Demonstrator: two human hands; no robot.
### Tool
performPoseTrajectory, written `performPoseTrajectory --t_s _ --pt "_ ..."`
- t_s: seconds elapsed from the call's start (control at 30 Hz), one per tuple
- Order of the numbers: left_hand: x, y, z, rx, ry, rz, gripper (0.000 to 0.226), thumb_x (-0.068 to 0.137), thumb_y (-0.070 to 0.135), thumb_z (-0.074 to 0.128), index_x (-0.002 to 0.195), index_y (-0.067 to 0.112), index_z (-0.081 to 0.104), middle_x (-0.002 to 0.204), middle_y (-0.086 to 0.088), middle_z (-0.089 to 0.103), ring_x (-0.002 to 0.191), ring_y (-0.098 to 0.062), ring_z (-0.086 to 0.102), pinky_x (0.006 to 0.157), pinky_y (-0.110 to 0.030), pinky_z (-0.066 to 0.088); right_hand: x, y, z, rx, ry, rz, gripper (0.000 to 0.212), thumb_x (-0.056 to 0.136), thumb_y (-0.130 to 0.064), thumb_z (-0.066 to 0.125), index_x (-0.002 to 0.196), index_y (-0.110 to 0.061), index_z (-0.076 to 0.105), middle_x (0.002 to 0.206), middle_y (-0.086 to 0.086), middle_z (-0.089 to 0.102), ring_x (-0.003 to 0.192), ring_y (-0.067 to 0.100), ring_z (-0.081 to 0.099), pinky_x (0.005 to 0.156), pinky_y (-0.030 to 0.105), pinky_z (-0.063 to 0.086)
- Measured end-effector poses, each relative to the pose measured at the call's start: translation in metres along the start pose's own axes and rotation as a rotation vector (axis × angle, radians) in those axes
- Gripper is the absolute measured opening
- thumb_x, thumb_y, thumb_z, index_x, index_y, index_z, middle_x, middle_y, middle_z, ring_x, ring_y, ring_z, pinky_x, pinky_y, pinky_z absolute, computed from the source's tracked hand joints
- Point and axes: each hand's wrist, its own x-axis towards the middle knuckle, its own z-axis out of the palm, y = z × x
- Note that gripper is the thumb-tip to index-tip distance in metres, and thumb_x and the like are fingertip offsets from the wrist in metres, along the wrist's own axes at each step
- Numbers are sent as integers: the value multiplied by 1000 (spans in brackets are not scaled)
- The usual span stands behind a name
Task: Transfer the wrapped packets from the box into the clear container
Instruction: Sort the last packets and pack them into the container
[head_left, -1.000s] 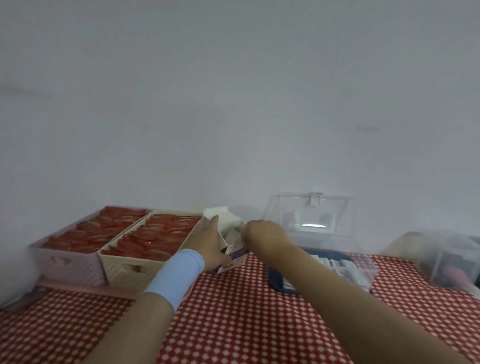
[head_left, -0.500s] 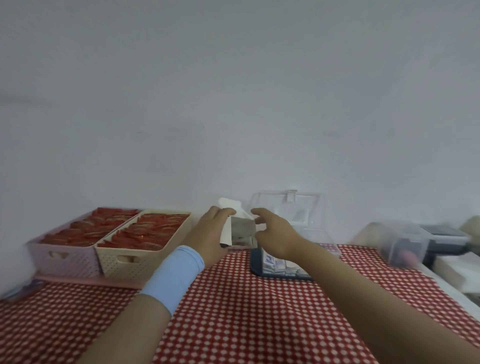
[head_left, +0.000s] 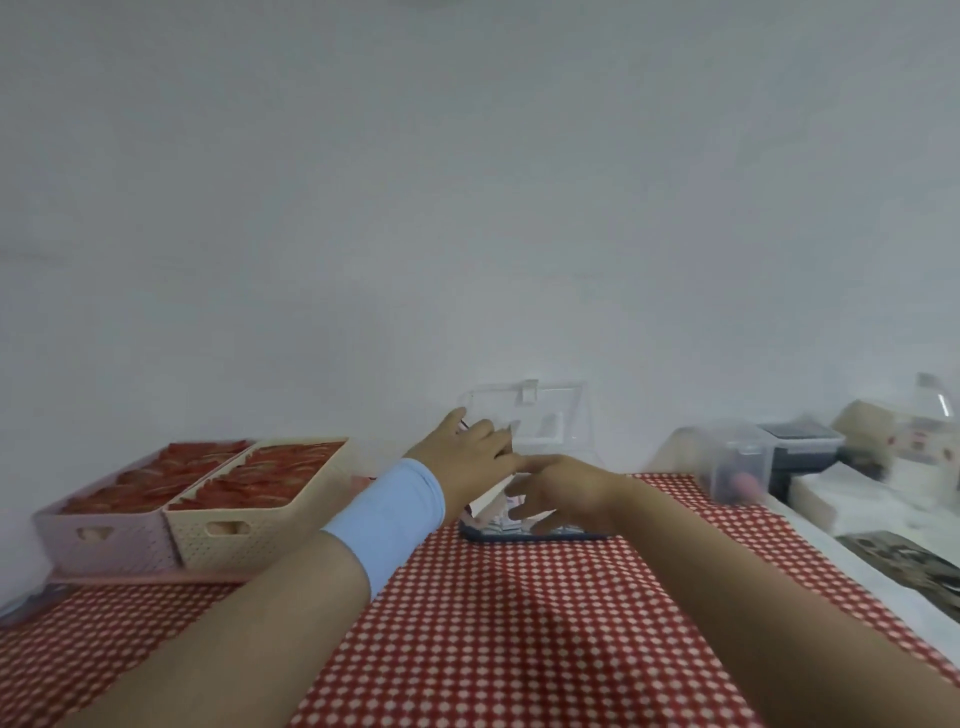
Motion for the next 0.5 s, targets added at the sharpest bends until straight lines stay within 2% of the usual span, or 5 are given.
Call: performPoseTrajectory --t_s 0.17,0.3,0.4,0.5 --pt "11 2 -15 161 21 113 76 84 20 73 147 25 31 150 -8 38 137 -28 36 119 -51 19 -14 7 -7 111 -15 -27 44 95 6 54 136 -12 56 141 6 58 125 25 60 99 44 55" --pt "16 4 -23 262 41 193 64 87 17 69 142 23 36 145 -11 43 132 -30 40 114 -48 25 -20 10 -10 150 3 -18 39 100 -1 49 137 -13 54 136 11 61 105 24 72 90 42 60" --pt "15 3 -29 257 53 180 63 88 16 68 142 23 36 142 -9 44 129 -29 42 110 -42 32 -23 10 -10 46 24 -31 45 99 -1 54 141 -16 52 134 8 64 107 21 71 96 43 57" --pt "8 -9 -33 139 70 96 71 84 13 71 144 26 36 141 -4 44 128 -26 42 107 -39 35 -26 4 -10 48 42 -27 55 99 -5 55 150 -21 43 140 7 60 110 20 69 100 43 55"
